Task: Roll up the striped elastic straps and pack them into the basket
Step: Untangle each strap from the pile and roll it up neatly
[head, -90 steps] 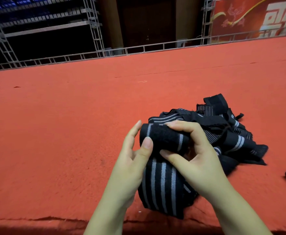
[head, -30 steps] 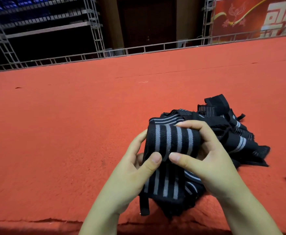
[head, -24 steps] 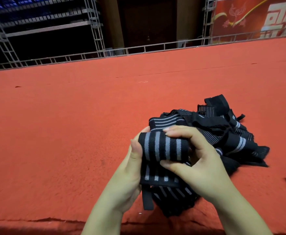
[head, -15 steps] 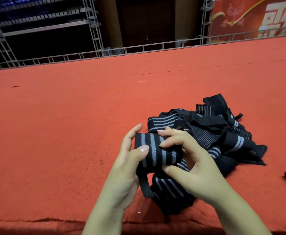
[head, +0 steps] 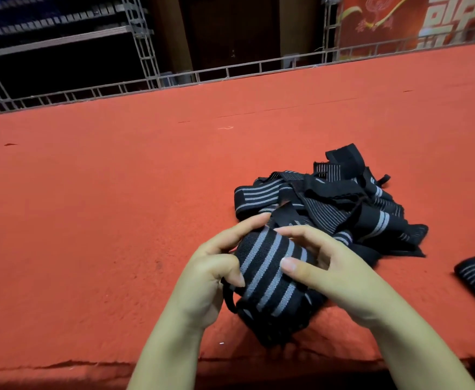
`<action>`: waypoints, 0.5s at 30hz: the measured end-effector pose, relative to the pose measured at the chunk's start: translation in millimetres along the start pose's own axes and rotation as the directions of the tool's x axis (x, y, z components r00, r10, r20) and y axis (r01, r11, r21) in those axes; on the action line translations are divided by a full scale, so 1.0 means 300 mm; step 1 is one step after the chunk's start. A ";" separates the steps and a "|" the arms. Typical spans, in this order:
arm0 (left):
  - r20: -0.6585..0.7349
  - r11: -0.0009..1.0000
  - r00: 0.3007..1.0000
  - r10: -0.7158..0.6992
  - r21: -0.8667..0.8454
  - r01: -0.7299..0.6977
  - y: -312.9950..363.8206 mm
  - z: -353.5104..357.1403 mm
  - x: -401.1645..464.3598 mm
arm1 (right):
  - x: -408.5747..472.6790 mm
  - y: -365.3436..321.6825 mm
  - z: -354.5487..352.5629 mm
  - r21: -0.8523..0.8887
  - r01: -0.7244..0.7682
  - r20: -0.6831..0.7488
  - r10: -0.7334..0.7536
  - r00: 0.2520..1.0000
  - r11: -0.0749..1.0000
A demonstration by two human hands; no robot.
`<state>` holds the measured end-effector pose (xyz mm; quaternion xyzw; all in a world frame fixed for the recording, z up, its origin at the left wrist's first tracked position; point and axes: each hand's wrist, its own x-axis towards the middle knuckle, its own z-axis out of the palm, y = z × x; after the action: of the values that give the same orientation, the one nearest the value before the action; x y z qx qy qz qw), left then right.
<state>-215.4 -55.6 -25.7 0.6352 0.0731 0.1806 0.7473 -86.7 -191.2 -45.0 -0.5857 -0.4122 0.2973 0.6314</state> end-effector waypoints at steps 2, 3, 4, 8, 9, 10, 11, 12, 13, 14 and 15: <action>0.003 0.999 1.000 -0.031 0.020 0.031 -0.013 0.025 0.017 | -0.015 0.011 -0.022 -0.005 -0.018 -0.027 0.018 0.999 1.000; 0.003 0.999 0.999 -0.048 0.021 0.048 -0.022 0.044 0.027 | -0.026 0.015 -0.038 0.005 -0.032 -0.055 0.032 0.998 0.999; 0.001 0.998 0.998 -0.067 0.013 0.067 -0.033 0.066 0.038 | -0.038 0.018 -0.057 0.018 -0.044 -0.094 0.046 0.995 0.999; -0.025 0.987 0.991 -0.131 -0.093 0.128 -0.107 0.180 0.113 | -0.099 0.015 -0.181 0.038 -0.075 -0.240 0.082 0.967 0.996; -0.050 0.988 0.989 -0.138 -0.081 0.134 -0.133 0.211 0.137 | -0.119 0.014 -0.223 0.032 -0.080 -0.285 0.086 0.955 0.996; -0.075 0.988 0.986 -0.147 -0.067 0.142 -0.158 0.240 0.163 | -0.137 0.014 -0.271 0.031 -0.090 -0.340 0.095 0.936 0.995; -0.095 0.986 0.983 -0.160 -0.072 0.153 -0.181 0.267 0.188 | -0.155 0.007 -0.321 0.049 -0.098 -0.396 0.109 0.912 0.994; -0.108 0.981 0.978 -0.179 -0.095 0.169 -0.201 0.294 0.212 | -0.170 0.001 -0.377 0.083 -0.098 -0.446 0.125 0.886 0.992; -0.116 0.976 0.973 -0.201 -0.114 0.188 -0.215 0.320 0.233 | -0.184 -0.007 -0.436 0.120 -0.086 -0.493 0.135 0.860 0.989; -0.122 0.971 0.968 -0.221 -0.122 0.207 -0.228 0.343 0.253 | -0.194 -0.012 -0.501 0.137 -0.066 -0.546 0.131 0.828 0.988; -0.122 0.968 0.964 -0.235 -0.123 0.220 -0.235 0.367 0.270 | -0.199 -0.015 -0.568 0.129 -0.054 -0.606 0.122 0.786 0.990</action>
<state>-90.7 -136.9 -64.8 0.5675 0.1863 0.1397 0.7897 31.9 -327.3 -46.6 -0.6348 -0.1417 0.1421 0.7461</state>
